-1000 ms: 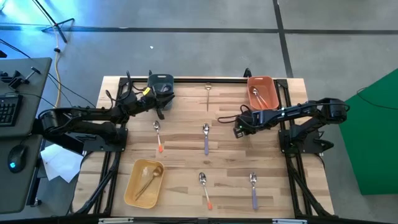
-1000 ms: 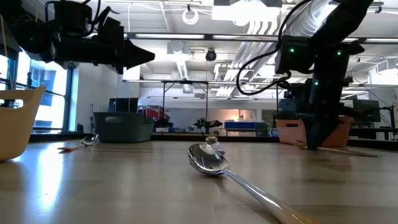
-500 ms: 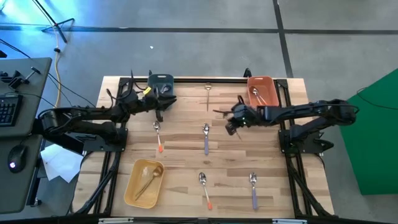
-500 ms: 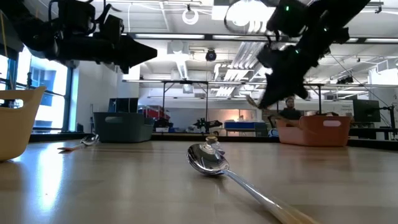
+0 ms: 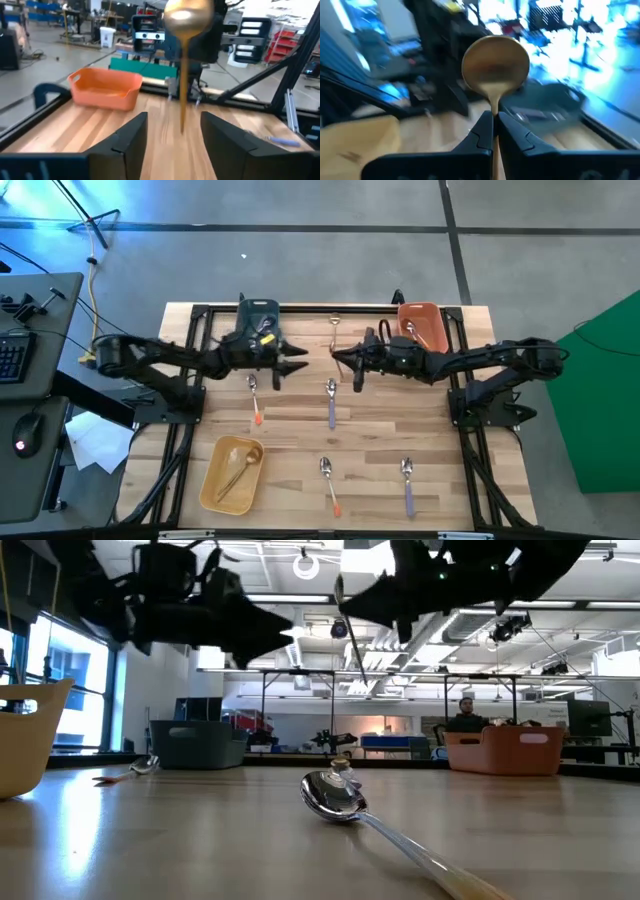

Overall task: Sort silverware by color (type)
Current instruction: Put the bottom gold spoon into the yellow bin

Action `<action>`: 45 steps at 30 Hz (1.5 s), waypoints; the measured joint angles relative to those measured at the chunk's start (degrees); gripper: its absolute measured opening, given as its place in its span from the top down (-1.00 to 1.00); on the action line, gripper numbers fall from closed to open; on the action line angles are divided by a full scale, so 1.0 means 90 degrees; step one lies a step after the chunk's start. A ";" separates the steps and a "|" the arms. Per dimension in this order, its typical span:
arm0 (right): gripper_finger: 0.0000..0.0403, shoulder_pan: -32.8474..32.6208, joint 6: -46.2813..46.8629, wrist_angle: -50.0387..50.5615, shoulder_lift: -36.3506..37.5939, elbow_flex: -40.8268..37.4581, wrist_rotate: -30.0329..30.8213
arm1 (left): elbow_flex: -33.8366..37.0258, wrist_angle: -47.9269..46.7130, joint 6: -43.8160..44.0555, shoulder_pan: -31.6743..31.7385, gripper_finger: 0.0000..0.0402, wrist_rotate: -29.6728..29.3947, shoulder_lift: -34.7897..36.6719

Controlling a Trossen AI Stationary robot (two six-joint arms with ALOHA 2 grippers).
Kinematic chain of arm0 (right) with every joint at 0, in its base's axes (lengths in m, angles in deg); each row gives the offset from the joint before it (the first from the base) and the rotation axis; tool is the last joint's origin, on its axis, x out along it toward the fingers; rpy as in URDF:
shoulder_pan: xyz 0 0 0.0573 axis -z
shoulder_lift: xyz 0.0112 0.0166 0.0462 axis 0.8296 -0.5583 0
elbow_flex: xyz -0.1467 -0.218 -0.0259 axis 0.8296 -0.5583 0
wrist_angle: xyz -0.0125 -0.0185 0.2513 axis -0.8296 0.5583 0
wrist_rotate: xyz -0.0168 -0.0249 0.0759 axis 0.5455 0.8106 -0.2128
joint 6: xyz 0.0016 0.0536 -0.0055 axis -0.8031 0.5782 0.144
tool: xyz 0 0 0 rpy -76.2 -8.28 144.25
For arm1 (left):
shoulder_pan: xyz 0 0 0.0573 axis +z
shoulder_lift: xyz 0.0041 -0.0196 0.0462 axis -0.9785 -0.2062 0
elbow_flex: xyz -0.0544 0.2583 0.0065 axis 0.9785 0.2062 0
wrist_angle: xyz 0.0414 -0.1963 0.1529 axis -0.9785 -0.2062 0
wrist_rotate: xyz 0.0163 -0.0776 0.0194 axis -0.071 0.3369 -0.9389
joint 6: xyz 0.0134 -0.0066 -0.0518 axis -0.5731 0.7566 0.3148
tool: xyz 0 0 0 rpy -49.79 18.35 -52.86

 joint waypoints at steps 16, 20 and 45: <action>1.00 -0.0063 -0.0551 -0.1012 -0.0093 0.0000 -0.0553 | -0.2014 0.0061 0.0058 -0.0456 0.17 0.0675 -0.1499; 1.00 -0.0063 -0.0600 -0.1004 -0.0093 0.0000 -0.0553 | -0.2156 0.0065 0.0110 -0.0483 0.32 0.0663 -0.1536; 0.37 0.0268 -0.1229 0.0215 0.1110 0.0002 0.0538 | -0.2158 -0.2829 -0.0848 -0.0555 0.97 0.0544 -0.0240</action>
